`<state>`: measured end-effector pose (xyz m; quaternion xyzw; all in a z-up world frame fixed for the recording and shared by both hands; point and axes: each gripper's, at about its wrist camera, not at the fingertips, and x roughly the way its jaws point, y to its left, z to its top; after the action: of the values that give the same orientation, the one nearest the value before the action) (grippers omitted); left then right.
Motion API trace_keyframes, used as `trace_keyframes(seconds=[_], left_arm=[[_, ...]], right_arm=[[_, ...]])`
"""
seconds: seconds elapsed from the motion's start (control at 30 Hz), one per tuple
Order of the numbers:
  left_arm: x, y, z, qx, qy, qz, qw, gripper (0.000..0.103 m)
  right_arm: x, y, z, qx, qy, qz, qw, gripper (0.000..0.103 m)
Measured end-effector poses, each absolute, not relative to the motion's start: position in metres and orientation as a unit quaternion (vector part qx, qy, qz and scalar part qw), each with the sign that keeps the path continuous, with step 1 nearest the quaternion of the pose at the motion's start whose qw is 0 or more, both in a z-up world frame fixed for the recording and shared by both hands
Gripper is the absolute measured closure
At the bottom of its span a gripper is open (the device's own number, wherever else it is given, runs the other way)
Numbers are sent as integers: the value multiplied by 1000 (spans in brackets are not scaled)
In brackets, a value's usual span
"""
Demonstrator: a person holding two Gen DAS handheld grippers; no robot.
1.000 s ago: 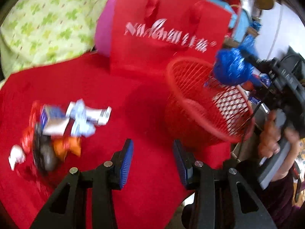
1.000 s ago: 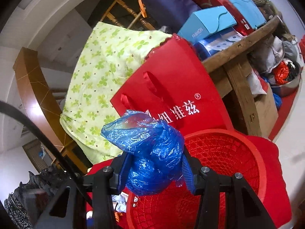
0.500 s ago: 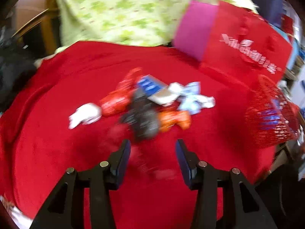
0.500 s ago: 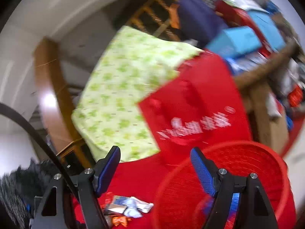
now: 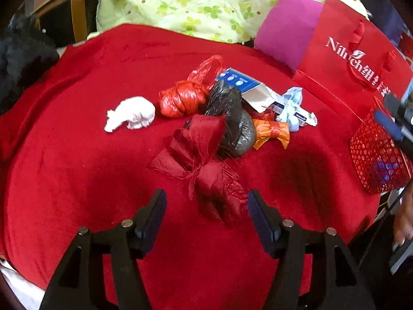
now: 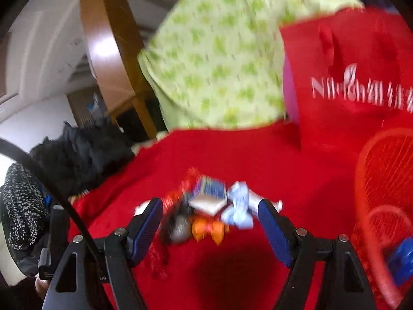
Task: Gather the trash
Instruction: 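Grasp the dark red organza bag with the left tool, then grasp the orange candy with the right tool while the left holds the organza bag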
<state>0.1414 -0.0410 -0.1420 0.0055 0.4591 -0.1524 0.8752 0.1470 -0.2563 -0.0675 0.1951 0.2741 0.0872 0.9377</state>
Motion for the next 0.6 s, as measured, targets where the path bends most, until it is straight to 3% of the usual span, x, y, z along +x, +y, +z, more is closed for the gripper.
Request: trace_keyframes(seconds=[0.47,0.6], left_arm=[[175,-57,-174,-43,494,-144,856,37],[178,-53,-180,-54,504,-148,849,53]], right_arm=[[181,-250,-106,209,361,81,905,24],[202,-238,-116,214,382,92,895,24]])
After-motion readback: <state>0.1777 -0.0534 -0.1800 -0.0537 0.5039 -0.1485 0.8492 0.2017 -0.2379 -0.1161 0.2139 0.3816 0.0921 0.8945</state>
